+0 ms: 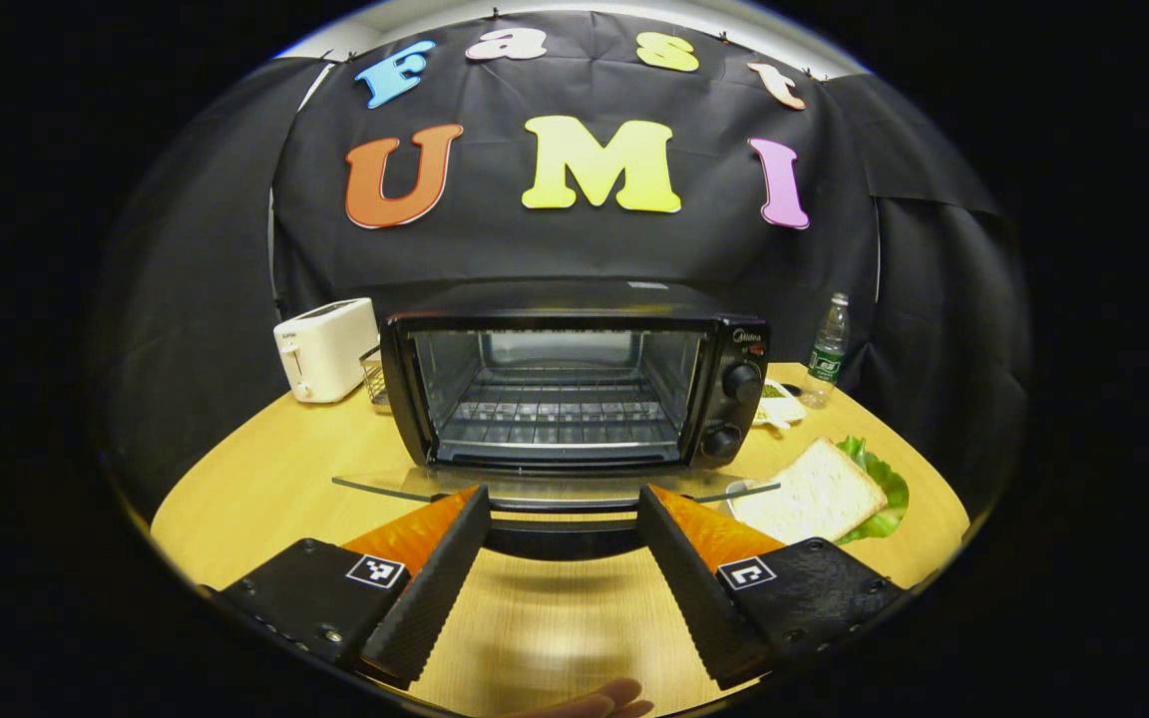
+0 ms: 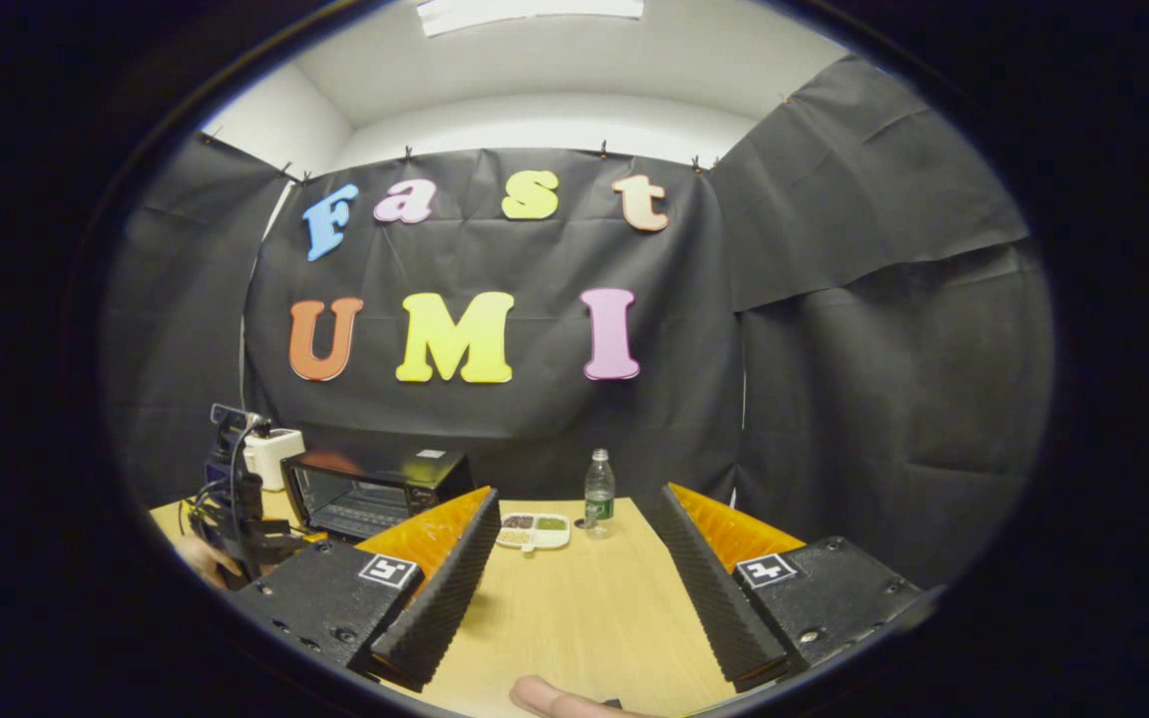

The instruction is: Open the electric oven with the left hand, put the food in, and close the electric oven.

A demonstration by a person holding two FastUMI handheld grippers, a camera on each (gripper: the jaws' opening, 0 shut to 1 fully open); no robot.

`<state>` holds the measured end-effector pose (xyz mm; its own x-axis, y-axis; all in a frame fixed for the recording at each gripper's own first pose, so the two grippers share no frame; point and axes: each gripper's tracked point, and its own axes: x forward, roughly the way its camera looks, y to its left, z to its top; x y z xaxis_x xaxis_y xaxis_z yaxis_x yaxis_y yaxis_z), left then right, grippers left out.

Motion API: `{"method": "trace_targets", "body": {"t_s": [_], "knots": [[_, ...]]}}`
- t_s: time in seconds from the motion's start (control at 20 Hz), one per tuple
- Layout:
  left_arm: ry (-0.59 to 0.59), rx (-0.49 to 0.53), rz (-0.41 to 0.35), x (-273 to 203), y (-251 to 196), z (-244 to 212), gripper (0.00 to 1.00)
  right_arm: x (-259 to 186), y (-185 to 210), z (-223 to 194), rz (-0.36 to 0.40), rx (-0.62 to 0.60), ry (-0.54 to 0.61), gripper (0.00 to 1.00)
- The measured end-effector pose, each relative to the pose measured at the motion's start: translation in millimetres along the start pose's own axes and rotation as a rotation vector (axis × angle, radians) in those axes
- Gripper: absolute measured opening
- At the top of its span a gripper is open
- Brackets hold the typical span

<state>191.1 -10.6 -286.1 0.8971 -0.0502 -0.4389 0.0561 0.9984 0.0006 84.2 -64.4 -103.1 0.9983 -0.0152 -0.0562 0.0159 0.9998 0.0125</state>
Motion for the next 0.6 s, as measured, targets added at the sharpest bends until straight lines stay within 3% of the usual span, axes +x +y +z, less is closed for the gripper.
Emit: {"method": "trace_targets", "body": {"t_s": [0.45, 0.5, 0.55, 0.6], "knots": [[0.066, -0.036, 0.001, 4, -5, -67, 0.93, 3, 14, 2, 0.025, -0.009, 0.019, 1.0], [0.079, -0.035, 0.001, 5, -6, -74, 0.78, 6, 16, 3, 0.028, -0.019, 0.02, 1.0], [0.069, -0.029, 0.001, 5, -6, -73, 0.92, 11, 18, 6, 0.029, -0.032, 0.022, 1.0], [0.056, -0.021, 0.003, 4, -5, -71, 0.93, 16, 20, 8, 0.032, -0.039, 0.021, 1.0]]}}
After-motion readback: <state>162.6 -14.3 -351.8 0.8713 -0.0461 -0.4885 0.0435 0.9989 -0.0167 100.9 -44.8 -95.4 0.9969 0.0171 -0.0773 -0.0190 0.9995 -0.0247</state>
